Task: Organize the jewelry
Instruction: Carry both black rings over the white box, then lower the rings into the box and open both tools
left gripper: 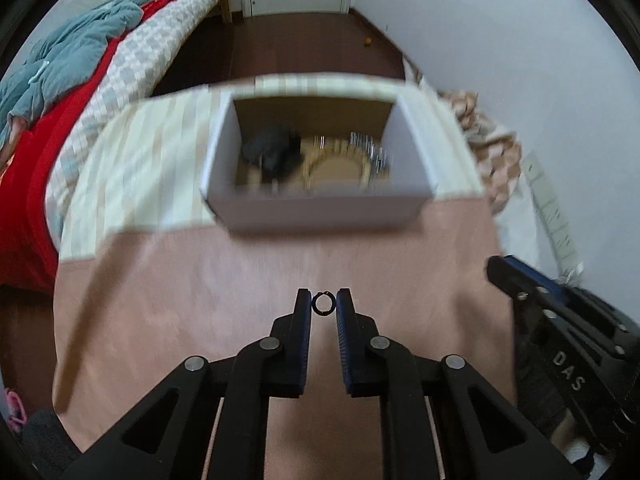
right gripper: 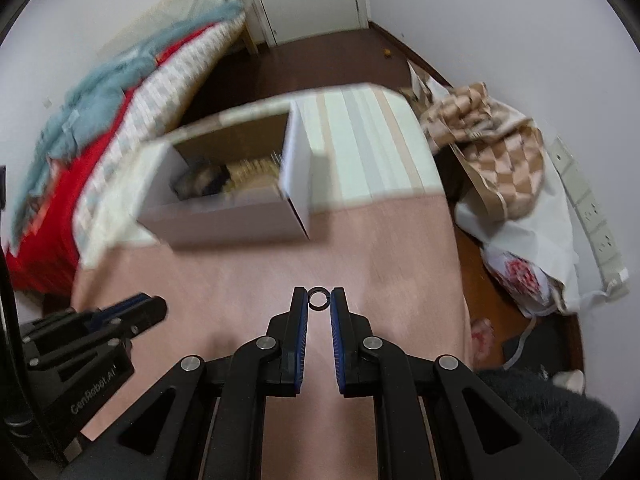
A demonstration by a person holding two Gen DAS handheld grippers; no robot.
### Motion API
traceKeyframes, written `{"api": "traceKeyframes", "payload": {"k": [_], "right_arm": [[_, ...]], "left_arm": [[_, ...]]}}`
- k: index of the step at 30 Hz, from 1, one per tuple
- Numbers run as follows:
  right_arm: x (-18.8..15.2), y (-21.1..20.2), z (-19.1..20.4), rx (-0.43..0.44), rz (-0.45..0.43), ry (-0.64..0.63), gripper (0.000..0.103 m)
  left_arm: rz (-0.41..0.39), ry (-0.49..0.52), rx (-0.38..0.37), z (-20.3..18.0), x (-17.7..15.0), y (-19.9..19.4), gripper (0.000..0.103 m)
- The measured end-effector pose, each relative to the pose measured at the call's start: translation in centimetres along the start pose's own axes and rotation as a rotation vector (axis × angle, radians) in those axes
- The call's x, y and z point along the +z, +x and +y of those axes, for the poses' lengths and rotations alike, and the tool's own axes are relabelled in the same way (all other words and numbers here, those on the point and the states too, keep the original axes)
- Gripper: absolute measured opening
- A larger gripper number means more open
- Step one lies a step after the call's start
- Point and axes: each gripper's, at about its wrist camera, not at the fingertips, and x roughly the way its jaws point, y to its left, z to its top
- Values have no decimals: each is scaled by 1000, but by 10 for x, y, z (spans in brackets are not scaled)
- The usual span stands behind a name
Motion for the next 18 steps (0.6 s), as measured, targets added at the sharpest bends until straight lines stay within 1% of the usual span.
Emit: {"api": "traceKeyframes", "payload": {"k": [3, 5, 9, 11, 12, 14, 15, 17, 18], "right_arm": [[39, 7, 6, 86, -8, 33, 12], [64, 20, 11, 135, 6, 43, 12], [98, 51, 15, 201, 63, 83, 12], [109, 68, 15, 231, 102, 95, 12], [113, 75, 14, 234, 115, 100, 12], [118, 87, 15, 260, 152, 100, 12], [120, 93, 16, 281, 178, 107, 13], [123, 99, 15, 287, 201, 108, 13], [124, 100, 16, 290, 212, 103, 16]], "left_arm": [[-11, -29, -43, 9, 32, -3, 10], [-21, -43, -60, 15, 58, 1, 10], [21, -69, -106, 24, 91, 22, 10], [42, -92, -140, 29, 103, 32, 10], [47, -98, -146, 31, 106, 35, 10], [61, -127, -149, 37, 115, 42, 11], [67, -140, -162, 38, 118, 44, 11], [66, -155, -166, 41, 122, 43, 12], [61, -158, -160, 43, 124, 41, 12]]}}
